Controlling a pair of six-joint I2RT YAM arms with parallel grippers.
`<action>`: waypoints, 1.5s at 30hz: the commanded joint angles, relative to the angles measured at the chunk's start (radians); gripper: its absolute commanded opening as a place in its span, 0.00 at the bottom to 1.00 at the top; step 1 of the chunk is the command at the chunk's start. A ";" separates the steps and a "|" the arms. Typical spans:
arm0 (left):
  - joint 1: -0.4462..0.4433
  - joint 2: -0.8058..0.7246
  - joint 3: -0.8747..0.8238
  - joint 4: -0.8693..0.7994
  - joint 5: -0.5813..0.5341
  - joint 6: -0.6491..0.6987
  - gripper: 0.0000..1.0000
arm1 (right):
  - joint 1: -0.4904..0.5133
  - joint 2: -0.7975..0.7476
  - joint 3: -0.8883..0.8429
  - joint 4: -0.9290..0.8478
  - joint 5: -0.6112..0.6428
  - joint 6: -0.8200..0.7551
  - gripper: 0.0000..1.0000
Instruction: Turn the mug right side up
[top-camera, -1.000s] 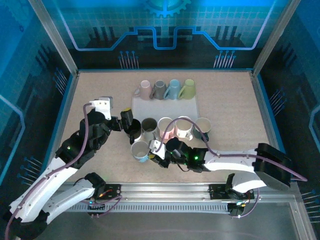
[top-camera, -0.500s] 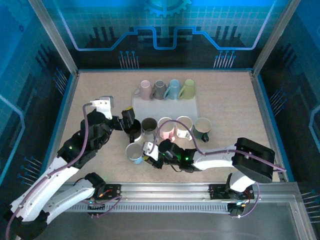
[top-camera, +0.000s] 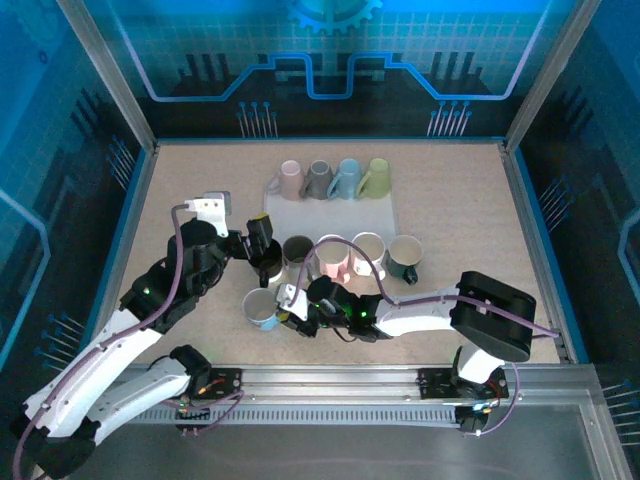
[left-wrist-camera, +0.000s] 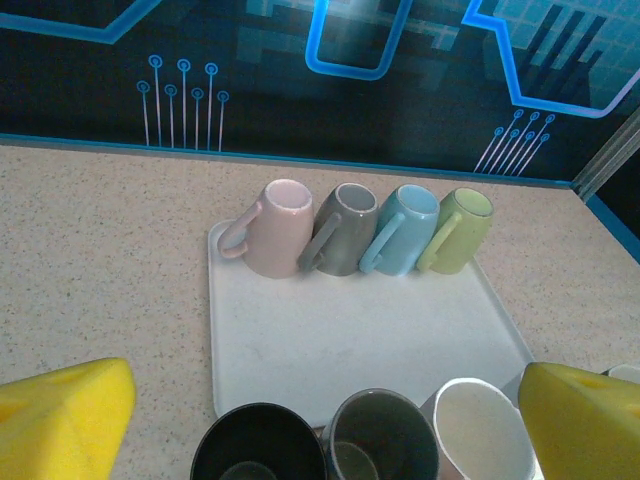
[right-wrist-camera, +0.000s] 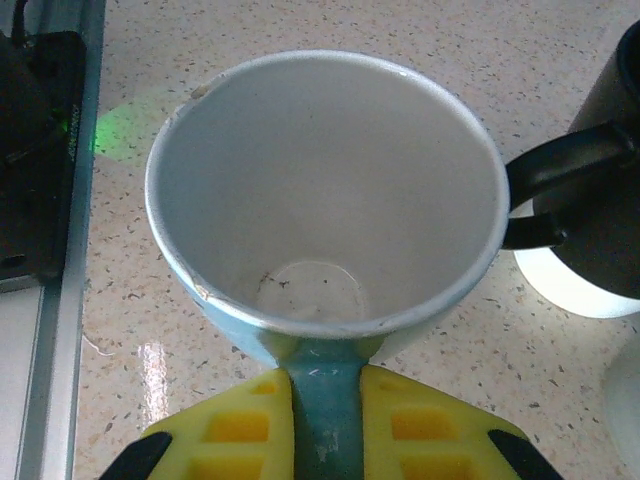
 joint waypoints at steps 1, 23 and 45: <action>0.005 -0.004 -0.004 0.013 -0.010 -0.005 0.99 | 0.010 0.004 0.044 0.055 -0.033 -0.007 0.01; 0.004 -0.005 -0.014 0.015 -0.033 0.014 0.99 | 0.030 0.012 0.036 0.051 0.054 0.015 0.18; 0.005 -0.005 -0.015 0.015 -0.037 0.015 0.99 | 0.094 -0.010 0.058 -0.057 0.200 0.108 0.32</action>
